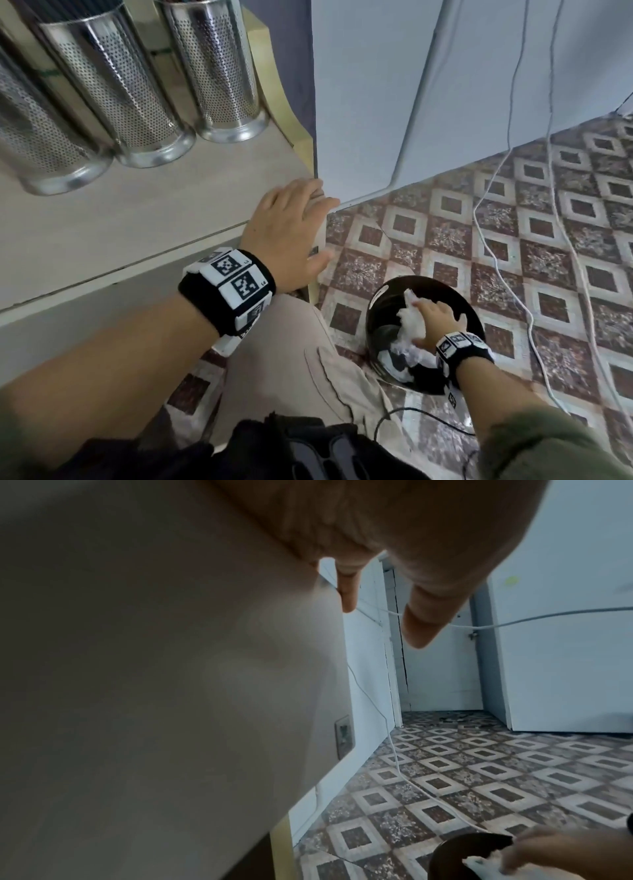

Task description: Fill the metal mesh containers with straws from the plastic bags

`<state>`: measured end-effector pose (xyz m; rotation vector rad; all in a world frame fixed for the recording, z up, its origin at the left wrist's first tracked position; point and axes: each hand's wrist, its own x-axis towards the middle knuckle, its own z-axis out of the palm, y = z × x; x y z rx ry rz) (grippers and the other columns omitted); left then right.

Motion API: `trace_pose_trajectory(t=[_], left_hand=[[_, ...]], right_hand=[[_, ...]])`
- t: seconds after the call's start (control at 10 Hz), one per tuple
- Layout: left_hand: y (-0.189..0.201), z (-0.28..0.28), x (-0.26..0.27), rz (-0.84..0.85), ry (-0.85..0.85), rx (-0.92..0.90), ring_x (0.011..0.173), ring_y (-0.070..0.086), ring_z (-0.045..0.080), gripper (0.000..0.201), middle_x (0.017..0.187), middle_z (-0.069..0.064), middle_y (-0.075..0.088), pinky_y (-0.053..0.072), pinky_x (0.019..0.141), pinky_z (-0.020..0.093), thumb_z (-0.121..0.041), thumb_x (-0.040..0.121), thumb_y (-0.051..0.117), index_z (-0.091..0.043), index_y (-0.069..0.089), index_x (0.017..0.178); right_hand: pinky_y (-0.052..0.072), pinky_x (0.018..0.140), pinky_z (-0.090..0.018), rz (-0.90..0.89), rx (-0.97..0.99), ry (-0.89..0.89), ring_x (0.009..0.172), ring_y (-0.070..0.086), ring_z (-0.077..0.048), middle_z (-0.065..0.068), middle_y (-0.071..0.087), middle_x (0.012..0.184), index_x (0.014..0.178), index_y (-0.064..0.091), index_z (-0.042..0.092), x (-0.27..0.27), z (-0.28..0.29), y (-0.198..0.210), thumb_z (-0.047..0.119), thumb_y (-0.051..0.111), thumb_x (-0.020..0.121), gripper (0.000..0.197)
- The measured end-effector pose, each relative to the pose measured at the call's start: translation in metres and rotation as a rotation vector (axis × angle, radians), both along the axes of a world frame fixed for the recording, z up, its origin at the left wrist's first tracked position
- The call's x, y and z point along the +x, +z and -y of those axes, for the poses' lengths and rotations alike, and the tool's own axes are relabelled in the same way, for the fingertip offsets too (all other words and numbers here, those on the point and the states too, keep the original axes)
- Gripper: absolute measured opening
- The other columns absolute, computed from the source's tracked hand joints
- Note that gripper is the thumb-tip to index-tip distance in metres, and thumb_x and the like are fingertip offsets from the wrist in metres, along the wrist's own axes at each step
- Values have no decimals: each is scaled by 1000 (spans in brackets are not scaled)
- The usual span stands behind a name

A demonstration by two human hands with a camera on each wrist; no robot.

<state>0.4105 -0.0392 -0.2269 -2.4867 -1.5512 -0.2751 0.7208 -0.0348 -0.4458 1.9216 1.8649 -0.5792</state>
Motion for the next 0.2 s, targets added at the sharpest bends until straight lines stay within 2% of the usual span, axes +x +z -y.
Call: trace_pose_trajectory(t=[0.1, 0.2], left_hand=[[1, 1, 1, -56, 23, -10, 133, 37, 30, 75, 142, 10, 39, 31, 107, 44, -54, 76, 61, -18, 43, 139], [-1, -1, 1, -68, 22, -28, 135, 34, 31, 76, 145, 10, 37, 30, 109, 45, -53, 76, 61, -19, 41, 141]], right_hand=[[5, 115, -66, 153, -96, 0, 151, -5, -35, 0, -7, 166, 155, 2, 39, 7, 2, -22, 52, 67, 87, 95], [10, 117, -61, 105, -158, 17, 150, 7, -38, -8, 8, 164, 156, 9, 33, -9, -2, -28, 32, 70, 87, 93]])
